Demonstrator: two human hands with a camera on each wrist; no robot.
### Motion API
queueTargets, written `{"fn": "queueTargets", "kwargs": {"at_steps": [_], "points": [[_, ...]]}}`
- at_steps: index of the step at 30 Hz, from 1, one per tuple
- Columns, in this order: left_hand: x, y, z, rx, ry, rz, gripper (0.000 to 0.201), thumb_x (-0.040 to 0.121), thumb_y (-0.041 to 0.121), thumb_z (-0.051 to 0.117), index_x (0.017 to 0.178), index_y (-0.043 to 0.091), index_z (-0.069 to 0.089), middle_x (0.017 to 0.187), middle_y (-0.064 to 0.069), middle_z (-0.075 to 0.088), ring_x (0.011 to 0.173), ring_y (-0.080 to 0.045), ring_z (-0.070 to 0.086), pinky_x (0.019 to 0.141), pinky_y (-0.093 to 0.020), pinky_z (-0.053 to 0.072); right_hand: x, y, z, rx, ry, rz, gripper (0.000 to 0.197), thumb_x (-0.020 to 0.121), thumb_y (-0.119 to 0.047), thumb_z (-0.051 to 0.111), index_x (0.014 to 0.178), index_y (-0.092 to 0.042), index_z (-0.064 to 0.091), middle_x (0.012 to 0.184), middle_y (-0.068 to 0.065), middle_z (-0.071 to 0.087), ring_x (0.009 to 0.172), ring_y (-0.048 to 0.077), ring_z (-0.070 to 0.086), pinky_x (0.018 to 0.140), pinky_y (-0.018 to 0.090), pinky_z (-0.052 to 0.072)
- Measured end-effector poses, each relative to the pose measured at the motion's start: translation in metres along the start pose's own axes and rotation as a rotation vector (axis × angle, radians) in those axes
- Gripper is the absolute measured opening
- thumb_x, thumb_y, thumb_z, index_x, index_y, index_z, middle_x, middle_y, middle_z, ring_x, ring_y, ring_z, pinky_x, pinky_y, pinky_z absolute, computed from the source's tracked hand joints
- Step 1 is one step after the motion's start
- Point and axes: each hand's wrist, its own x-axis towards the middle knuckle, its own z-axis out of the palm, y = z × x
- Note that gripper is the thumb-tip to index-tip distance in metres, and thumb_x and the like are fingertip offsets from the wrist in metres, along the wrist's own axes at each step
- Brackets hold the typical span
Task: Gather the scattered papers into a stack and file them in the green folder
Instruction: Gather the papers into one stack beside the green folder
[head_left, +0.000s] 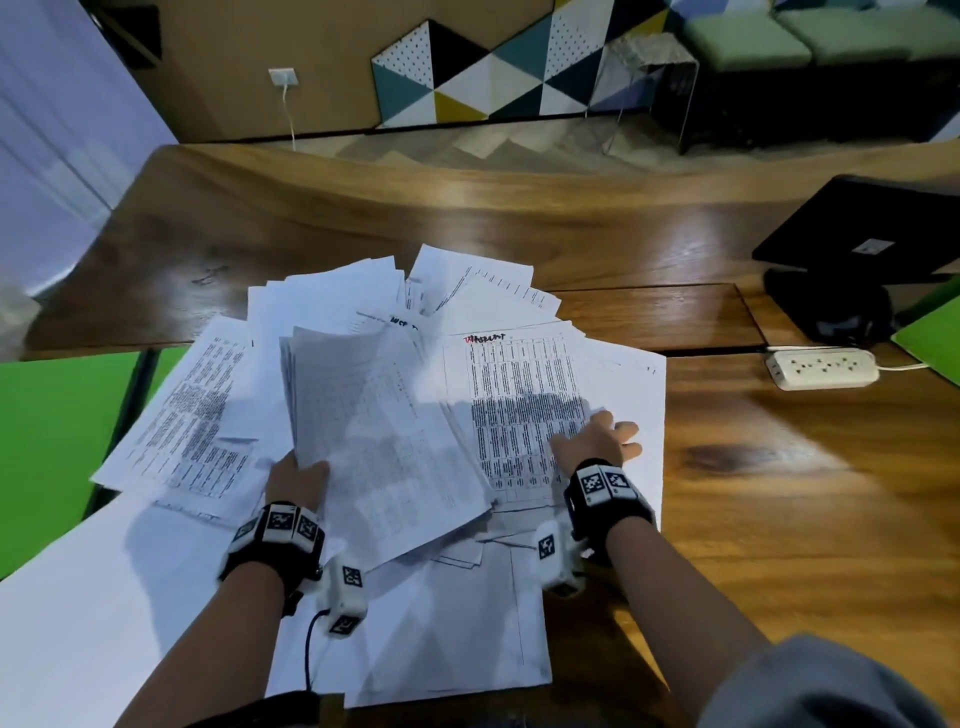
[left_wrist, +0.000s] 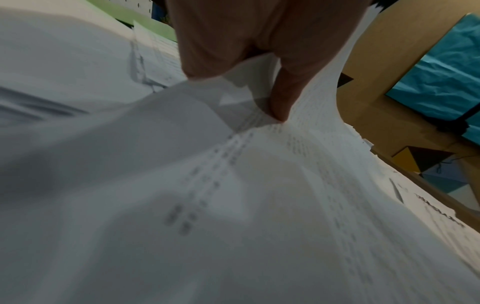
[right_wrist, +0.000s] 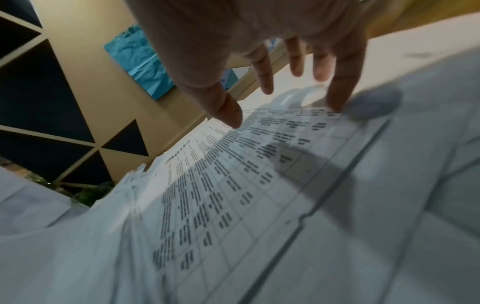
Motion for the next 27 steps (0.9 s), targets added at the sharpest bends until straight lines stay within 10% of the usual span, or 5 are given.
{"fn": "queueTargets", "kwargs": {"at_steps": [11,16,22,27], "points": [[0.009,0.015,-0.013,-0.025,-0.050,0.047,0.040,0.088,0.005,0.053,0.127,-0.006,0.052,0.127,-0.026,0.057,0.114,-0.039,0.056,0.082,-0.033,0.040,0.030,0.009,-0.022,-0.107,-0.183,0.023,0.094,0.077,-0.040,0.072,0.145,-0.004,0.017,0.143,0.020,0.036,0.130,0.040,0.039,0.106,0.050,0.039],[0.013,0.016,-0.009,0.045,-0.064,0.094,0.038,0.088,0.005,0.053,0.125,-0.006,0.053,0.121,-0.027,0.059,0.095,-0.034,0.056,0.079,-0.033,0.039,0.011,0.007,0.001,-0.236,-0.186,-0.127,0.084,0.075,-0.044,0.070,0.139,-0.007,0.030,0.137,0.016,0.042,0.128,0.036,0.036,0.102,0.046,0.038],[0.022,0.001,-0.008,0.128,-0.051,0.045,0.039,0.087,0.002,0.053,0.125,-0.005,0.054,0.121,-0.029,0.060,0.085,-0.026,0.049,0.077,-0.030,0.038,0.001,-0.001,0.009,0.206,-0.208,0.076,0.079,0.077,-0.026,0.070,0.139,-0.005,0.027,0.137,0.018,0.030,0.114,0.040,0.051,0.091,0.046,0.052],[0.020,0.000,-0.007,0.154,-0.052,0.028,0.039,0.084,0.002,0.052,0.122,-0.004,0.056,0.105,-0.026,0.062,0.087,-0.033,0.055,0.077,-0.035,0.044,-0.001,-0.002,0.017,0.233,-0.295,-0.003,0.064,0.082,-0.022,0.066,0.134,-0.004,0.036,0.127,0.017,0.053,0.109,0.033,0.058,0.075,0.031,0.046]]}}
